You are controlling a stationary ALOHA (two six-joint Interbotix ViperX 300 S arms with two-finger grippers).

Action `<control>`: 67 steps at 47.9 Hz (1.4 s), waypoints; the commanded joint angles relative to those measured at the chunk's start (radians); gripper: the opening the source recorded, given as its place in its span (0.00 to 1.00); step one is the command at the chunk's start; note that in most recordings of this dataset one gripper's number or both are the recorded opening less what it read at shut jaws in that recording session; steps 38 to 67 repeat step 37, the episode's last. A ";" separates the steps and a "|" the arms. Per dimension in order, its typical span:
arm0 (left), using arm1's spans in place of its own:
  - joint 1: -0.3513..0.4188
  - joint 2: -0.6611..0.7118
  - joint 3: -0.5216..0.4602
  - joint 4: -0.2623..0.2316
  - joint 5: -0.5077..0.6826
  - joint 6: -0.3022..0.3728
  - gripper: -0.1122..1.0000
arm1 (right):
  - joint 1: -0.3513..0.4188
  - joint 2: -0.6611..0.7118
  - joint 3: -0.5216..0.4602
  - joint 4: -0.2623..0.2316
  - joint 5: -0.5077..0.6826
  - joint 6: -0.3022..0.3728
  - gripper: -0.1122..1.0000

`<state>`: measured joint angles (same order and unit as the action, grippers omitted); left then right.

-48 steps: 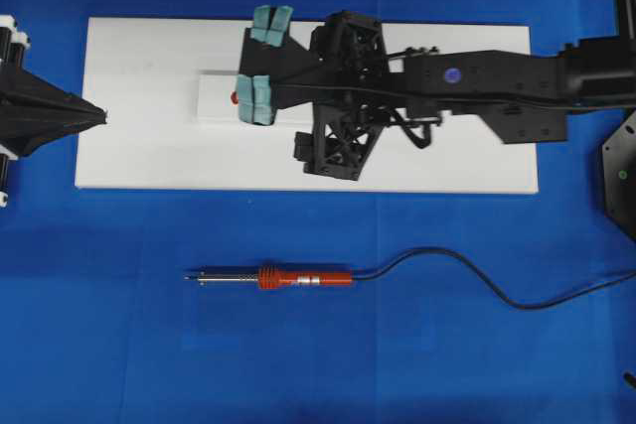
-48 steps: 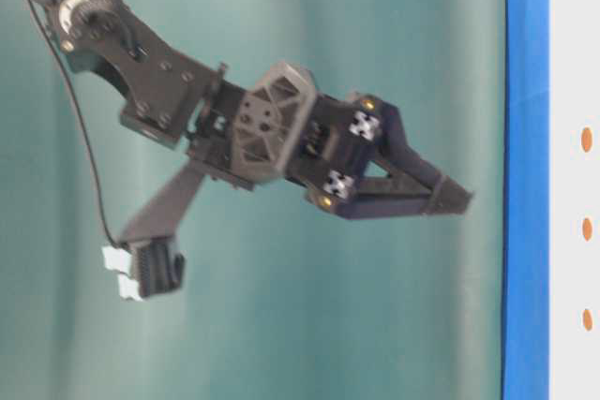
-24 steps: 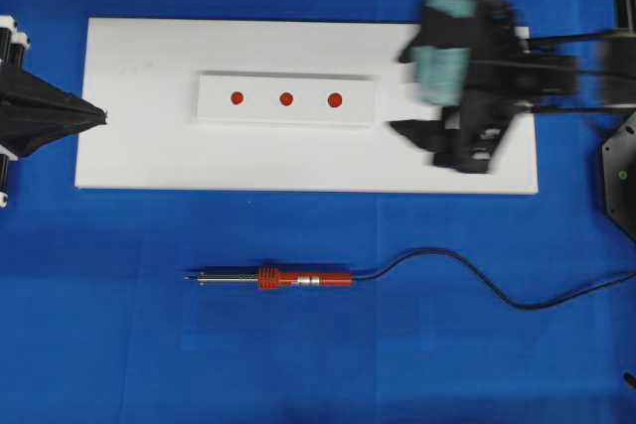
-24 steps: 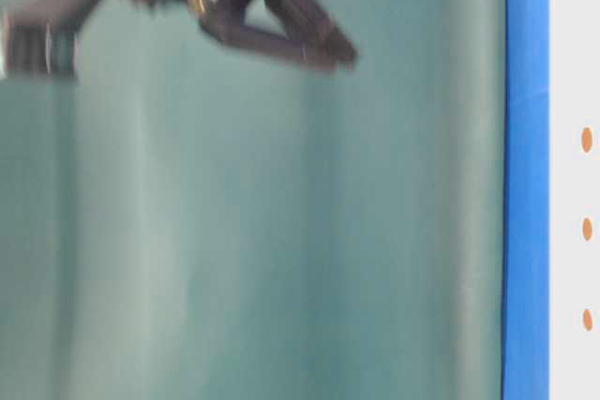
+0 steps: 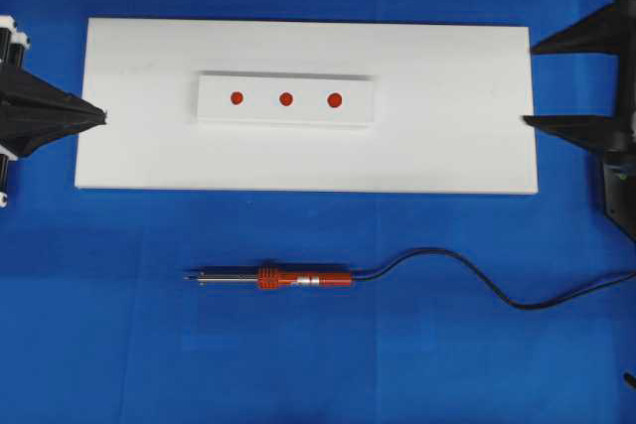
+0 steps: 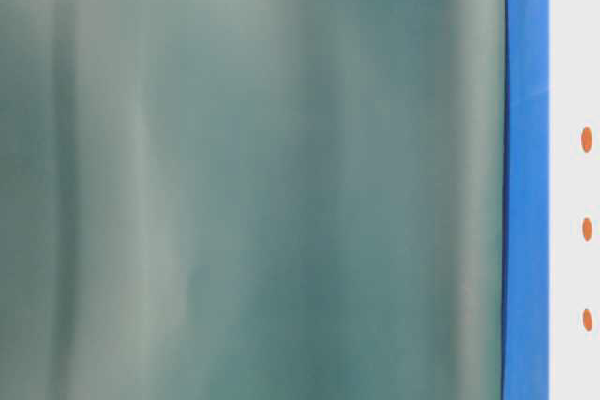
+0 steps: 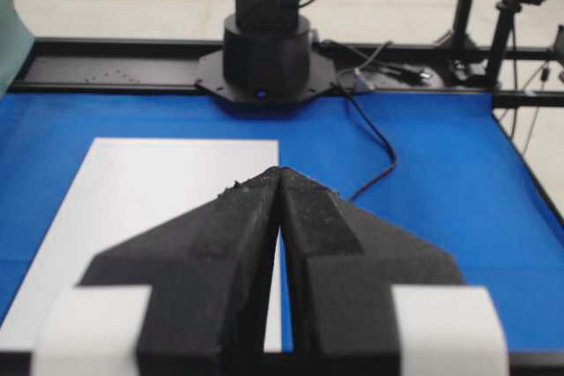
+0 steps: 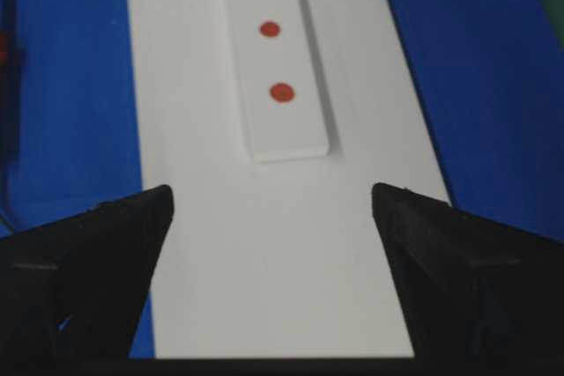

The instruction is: Touch the tip of the soldering iron to the mark.

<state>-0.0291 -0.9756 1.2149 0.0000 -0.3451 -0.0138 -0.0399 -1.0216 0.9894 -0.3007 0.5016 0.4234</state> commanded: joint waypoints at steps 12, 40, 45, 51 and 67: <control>-0.003 0.005 -0.009 0.002 -0.005 -0.002 0.10 | -0.002 -0.095 0.129 0.003 -0.071 0.002 0.84; -0.003 0.005 -0.005 0.002 -0.005 -0.002 0.10 | -0.002 -0.100 0.247 0.011 -0.201 0.006 0.84; -0.003 0.005 -0.005 0.002 -0.005 -0.002 0.10 | -0.002 -0.100 0.247 0.011 -0.201 0.006 0.84; -0.003 0.005 -0.005 0.002 -0.005 -0.002 0.10 | -0.002 -0.100 0.247 0.011 -0.201 0.006 0.84; -0.003 0.005 -0.005 0.002 -0.005 -0.002 0.10 | -0.002 -0.100 0.247 0.011 -0.201 0.006 0.84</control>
